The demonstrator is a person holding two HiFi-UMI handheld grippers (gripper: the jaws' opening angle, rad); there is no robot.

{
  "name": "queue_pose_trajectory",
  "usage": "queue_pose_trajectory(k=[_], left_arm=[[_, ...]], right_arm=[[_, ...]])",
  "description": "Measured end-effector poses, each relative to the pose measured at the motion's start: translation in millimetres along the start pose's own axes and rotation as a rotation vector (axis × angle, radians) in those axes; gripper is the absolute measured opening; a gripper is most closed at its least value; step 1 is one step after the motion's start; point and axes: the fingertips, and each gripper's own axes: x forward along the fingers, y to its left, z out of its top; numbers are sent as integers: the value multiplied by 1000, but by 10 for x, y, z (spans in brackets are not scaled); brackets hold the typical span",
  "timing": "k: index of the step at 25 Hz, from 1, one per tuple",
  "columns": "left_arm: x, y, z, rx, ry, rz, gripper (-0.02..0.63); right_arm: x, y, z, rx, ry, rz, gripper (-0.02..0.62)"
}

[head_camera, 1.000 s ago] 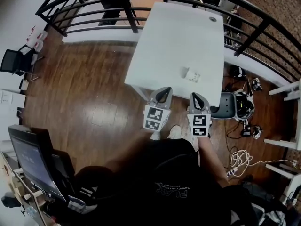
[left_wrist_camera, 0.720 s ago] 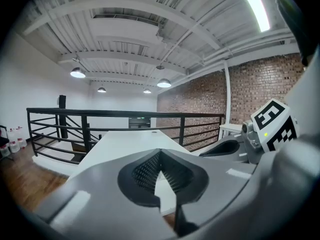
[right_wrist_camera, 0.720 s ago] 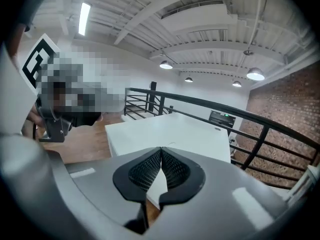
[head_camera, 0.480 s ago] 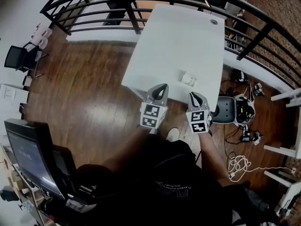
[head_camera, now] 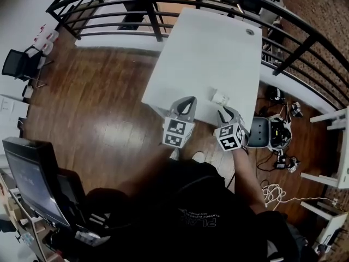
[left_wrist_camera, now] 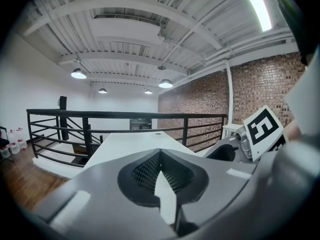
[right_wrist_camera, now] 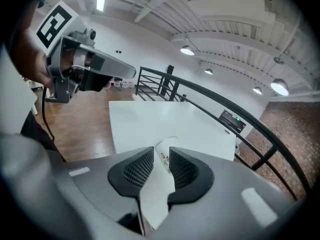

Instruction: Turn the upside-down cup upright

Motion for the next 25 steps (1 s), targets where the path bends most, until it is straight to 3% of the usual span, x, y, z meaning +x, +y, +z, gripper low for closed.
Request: queue_pose_trajectory(k=[9,16,25], left_arm=[[-40,5,-130,-7,15,-8,-2],[-89,271,-164,-29,13,50,-2],[-194,476,-292,-74,22,115,-2]], right_arm=[[405,-64,-137,-182,170,44,193],[654,-94,-144,-239,238,87,265],[804,-102,-266,-348,326,75,302]])
